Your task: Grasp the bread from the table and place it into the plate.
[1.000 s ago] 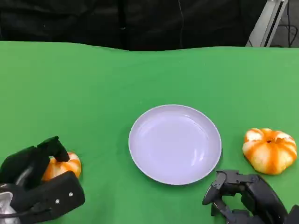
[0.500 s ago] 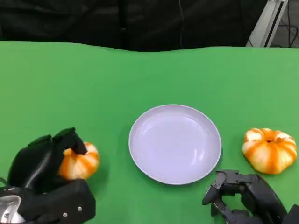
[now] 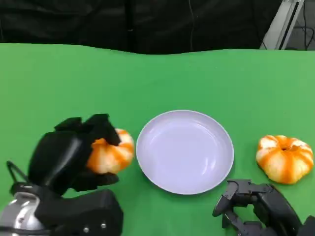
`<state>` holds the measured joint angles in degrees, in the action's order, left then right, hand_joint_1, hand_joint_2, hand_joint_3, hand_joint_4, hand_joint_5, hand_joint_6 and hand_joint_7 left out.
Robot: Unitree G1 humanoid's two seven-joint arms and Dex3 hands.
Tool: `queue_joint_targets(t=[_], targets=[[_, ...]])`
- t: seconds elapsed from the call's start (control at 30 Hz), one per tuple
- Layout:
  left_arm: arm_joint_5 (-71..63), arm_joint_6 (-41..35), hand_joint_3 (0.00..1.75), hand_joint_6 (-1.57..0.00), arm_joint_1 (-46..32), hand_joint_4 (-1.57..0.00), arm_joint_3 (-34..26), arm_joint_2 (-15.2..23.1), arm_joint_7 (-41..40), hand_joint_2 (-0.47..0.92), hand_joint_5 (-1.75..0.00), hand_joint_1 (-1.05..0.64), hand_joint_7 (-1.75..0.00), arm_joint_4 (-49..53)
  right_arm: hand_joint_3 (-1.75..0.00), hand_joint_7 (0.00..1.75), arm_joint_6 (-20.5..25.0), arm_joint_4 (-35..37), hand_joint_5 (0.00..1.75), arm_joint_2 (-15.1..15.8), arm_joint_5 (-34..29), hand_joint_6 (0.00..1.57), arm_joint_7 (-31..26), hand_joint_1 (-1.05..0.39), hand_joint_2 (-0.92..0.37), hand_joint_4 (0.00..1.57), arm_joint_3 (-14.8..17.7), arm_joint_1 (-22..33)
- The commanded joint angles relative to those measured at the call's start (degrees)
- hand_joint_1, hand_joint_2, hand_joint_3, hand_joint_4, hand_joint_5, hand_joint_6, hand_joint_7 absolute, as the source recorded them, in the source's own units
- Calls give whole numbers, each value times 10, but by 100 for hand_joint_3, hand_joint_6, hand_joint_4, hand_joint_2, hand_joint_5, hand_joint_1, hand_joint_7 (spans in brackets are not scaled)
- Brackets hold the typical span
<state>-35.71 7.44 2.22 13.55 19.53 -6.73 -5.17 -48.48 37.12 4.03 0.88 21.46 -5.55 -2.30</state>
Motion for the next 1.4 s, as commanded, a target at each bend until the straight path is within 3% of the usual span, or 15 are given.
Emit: queue_joint_targets(t=[0.03, 0.17, 0.47, 0.63, 1.13, 1.4], targets=[[-4, -5, 0, -46, 9, -66, -1, -4, 11, 83, -175, -11, -175, -6, -93, 115, -4, 6, 148, 2, 5, 85, 0, -11, -64, 81, 2, -3], [-23, -11, 0, -45, 64, -64, 42, -54, 7, 81, -175, -11, -175, 31, -92, 115, -7, 9, 148, 1, -3, 85, -8, -11, -64, 81, 1, -3], [-33, 4, 0, -46, 123, -64, 68, -98, -14, 81, -175, -9, -175, 101, -92, 118, -18, 12, 149, -1, -9, 85, -14, -12, -64, 80, -1, -4], [-36, 13, 0, -44, 146, -61, 79, -104, -22, 81, -175, -5, -175, 137, -94, 118, -19, 14, 149, -2, -6, 85, -12, -13, -63, 80, -1, -5], [-17, 135, 0, -42, 282, -54, 128, -153, -53, 82, -175, -8, -175, 438, -98, 116, -6, 6, 147, 2, -10, 86, -16, -14, -60, 80, -3, -1], [-30, 145, 0, -42, 307, -53, 143, -163, -78, 82, -175, -9, -175, 489, -97, 116, -11, 11, 149, 0, -1, 85, -7, -13, -61, 78, -2, -3]])
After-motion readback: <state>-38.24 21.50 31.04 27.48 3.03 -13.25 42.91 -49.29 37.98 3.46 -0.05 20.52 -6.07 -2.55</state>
